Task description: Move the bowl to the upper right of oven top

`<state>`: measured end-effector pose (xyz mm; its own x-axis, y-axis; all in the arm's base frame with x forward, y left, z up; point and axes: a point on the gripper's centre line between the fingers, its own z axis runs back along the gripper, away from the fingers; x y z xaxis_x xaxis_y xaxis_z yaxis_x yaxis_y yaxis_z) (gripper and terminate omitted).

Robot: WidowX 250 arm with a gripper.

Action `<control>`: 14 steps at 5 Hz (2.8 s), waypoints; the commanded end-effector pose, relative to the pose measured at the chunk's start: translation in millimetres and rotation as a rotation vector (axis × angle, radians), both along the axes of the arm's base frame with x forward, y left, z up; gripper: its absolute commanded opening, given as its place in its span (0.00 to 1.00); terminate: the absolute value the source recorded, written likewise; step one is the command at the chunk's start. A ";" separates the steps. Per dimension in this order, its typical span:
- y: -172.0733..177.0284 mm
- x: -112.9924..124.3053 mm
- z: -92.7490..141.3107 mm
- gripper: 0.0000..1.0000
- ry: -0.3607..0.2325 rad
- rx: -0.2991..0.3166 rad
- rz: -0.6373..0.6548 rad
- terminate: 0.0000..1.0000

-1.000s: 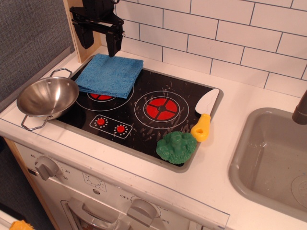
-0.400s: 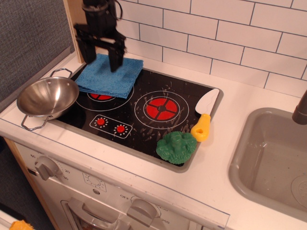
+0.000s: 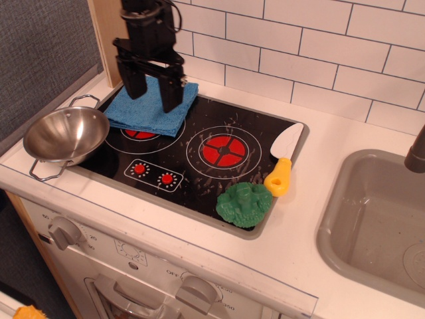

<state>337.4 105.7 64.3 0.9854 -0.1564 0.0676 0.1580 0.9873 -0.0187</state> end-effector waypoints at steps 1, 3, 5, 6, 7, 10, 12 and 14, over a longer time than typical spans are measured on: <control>15.2 -43.3 17.8 1.00 -0.009 0.047 0.025 0.00; 24.1 -59.8 -3.3 1.00 0.049 0.063 0.062 0.00; 24.9 -59.8 -24.0 1.00 0.096 0.079 0.076 0.00; 22.5 -58.5 -26.7 1.00 0.100 0.077 0.071 0.00; 21.8 -57.9 -31.4 1.00 0.112 0.079 0.076 0.00; 22.6 -57.4 -36.8 0.00 0.136 0.083 0.092 0.00; 10.6 -58.7 2.1 0.00 0.065 0.147 0.139 0.00; -48.8 -30.2 61.3 0.00 -0.131 0.162 -0.002 0.00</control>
